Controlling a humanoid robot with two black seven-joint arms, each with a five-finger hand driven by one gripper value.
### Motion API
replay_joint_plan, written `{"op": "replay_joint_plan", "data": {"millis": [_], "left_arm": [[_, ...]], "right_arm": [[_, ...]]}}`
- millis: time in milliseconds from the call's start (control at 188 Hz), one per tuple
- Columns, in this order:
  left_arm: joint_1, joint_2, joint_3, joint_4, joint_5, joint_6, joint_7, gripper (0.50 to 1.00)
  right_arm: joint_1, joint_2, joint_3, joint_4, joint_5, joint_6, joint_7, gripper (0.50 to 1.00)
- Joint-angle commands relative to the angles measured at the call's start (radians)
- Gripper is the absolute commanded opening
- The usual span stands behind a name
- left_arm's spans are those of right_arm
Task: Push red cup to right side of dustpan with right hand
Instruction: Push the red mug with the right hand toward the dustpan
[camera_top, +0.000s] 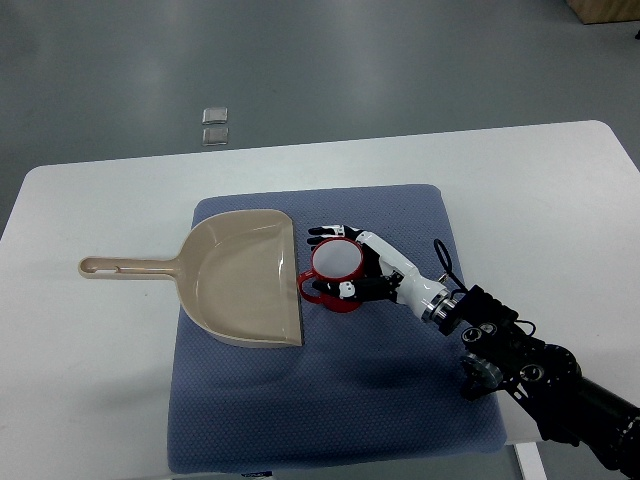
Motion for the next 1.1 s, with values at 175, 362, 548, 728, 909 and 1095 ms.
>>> {"op": "replay_joint_plan", "data": {"millis": [175,362,548,728,909,1095], "left_arm": [[0.0,0.0,0.0,0.0,0.0,-0.001,0.0,1.0],[0.0,0.0,0.0,0.0,0.0,0.001,0.0,1.0],[0.0,0.0,0.0,0.0,0.0,0.001,0.0,1.0],[0.0,0.0,0.0,0.0,0.0,0.001,0.0,1.0],[0.0,0.0,0.0,0.0,0.0,0.001,0.0,1.0],[0.0,0.0,0.0,0.0,0.0,0.001,0.0,1.0]], "right_arm": [[0.008,0.0,-0.004,0.001,0.002,-0.005,0.0,0.797],[0.013,0.0,-0.004,0.006,0.008,-0.003,0.0,0.797],[0.014,0.0,-0.004,0.011,0.014,-0.002,0.0,0.797],[0.016,0.0,-0.01,0.012,0.014,-0.003,0.0,0.797],[0.016,0.0,-0.018,0.017,0.015,-0.003,0.0,0.795],[0.016,0.0,-0.019,0.029,0.018,-0.005,0.0,0.791]]}}
